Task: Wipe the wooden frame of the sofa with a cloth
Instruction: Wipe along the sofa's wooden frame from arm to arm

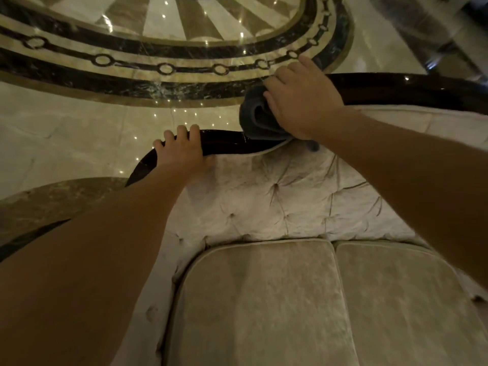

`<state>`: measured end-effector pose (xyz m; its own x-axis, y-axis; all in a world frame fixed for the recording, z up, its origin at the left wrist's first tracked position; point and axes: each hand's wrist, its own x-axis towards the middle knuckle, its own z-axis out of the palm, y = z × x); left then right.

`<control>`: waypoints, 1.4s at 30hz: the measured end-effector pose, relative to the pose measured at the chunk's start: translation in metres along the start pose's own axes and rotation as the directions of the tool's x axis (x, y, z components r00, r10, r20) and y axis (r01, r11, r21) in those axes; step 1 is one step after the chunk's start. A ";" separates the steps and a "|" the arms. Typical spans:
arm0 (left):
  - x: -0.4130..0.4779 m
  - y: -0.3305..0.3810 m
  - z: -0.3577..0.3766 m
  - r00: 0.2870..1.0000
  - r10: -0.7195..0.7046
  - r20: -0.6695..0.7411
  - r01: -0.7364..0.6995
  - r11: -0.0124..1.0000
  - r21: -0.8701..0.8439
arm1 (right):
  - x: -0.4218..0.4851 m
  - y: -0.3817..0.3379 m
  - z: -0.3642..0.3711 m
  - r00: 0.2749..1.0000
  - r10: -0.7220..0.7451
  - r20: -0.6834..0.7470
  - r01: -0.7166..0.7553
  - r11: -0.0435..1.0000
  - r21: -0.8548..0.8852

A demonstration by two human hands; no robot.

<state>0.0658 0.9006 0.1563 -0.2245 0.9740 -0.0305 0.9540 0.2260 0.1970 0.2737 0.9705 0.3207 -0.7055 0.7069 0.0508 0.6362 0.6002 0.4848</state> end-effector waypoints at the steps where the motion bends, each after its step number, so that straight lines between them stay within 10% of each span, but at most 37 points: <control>1: 0.000 -0.001 0.000 1.000 0.008 0.000 -0.008 1.000 -0.004 | -0.006 0.000 0.004 0.997 0.040 -0.066 -0.036 0.997 0.062; 12: 0.002 0.022 -0.021 0.962 -0.193 0.193 0.201 0.979 -0.026 | -0.057 0.061 0.030 0.893 0.415 -0.173 -0.340 0.875 0.345; 18: 0.005 0.150 -0.115 0.995 0.024 -0.095 -0.078 0.783 -0.617 | -0.060 0.081 0.031 0.925 0.361 -0.122 -0.294 0.879 0.375; 28: 0.011 0.300 -0.132 0.968 0.136 -0.210 -0.204 0.916 -0.344 | -0.164 0.265 0.086 0.826 0.551 0.124 -0.547 0.726 0.416; 32: 0.035 0.372 -0.123 0.986 -0.003 -0.169 -0.037 0.971 -0.236 | -0.137 0.251 0.077 0.924 0.382 0.015 -0.352 0.834 0.424; 37: 0.054 0.397 -0.119 0.937 -0.329 -0.121 0.322 0.944 -0.071 | -0.140 0.229 0.099 0.852 0.408 -0.329 -0.245 0.865 0.438; 42: 0.057 0.397 -0.123 0.926 -0.377 -0.013 0.373 0.921 -0.112 | -0.202 0.346 0.158 0.829 0.538 -0.155 -0.440 0.798 0.412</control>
<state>0.4072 1.0444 0.3538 -0.5701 0.8167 -0.0896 0.7725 0.5700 0.2798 0.6857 1.0945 0.3400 -0.2911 0.8504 0.4383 0.9468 0.3217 0.0047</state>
